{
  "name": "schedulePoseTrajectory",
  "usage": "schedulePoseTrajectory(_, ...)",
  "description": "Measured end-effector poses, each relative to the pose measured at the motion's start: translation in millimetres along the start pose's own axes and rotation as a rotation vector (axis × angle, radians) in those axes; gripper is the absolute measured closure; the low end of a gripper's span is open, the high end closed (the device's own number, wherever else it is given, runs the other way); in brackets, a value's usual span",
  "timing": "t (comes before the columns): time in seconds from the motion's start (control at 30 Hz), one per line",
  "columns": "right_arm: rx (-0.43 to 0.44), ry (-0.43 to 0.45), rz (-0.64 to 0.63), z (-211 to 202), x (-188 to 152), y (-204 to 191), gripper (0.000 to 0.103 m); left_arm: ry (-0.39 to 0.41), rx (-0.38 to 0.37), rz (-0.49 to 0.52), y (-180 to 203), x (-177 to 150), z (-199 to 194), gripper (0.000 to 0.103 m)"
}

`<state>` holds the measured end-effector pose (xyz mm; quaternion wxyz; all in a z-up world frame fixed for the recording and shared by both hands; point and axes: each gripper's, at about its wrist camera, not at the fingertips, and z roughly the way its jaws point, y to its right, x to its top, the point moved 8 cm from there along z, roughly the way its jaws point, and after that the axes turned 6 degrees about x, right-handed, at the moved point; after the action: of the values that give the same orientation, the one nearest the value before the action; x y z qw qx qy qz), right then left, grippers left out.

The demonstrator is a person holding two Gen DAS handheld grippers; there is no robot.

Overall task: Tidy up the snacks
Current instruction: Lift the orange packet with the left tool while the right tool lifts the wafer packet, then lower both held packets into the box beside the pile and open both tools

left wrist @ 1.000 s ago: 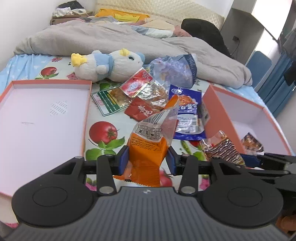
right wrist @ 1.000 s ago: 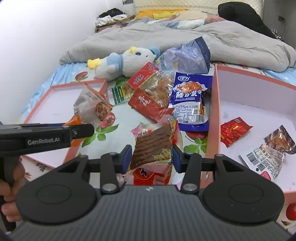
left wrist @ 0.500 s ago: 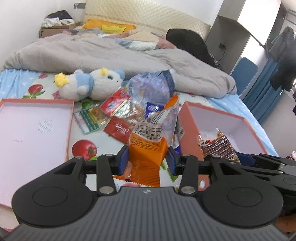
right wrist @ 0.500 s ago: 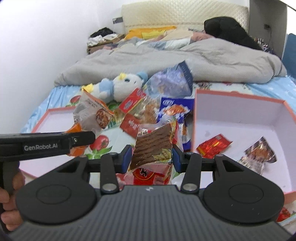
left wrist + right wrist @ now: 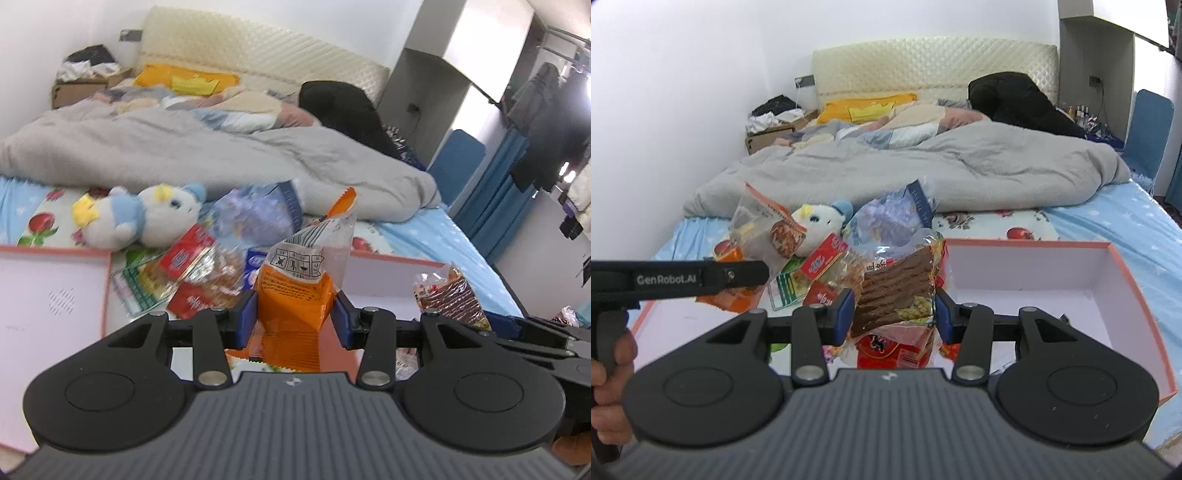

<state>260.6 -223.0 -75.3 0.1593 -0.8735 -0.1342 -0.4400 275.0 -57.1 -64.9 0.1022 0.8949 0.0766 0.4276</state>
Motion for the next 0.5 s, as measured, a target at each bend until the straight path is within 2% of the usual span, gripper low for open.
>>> schedulePoseTrajectory(0.3, -0.03, 0.035, 0.028, -14, 11, 28, 0.055, 0.032, -0.06, 0.038, 46, 18, -8, 0.054)
schedulePoseTrajectory(0.5, -0.058, 0.064, 0.041, -23, 18, 51, 0.055, 0.039, -0.096, 0.027, 69, 28, -8, 0.054)
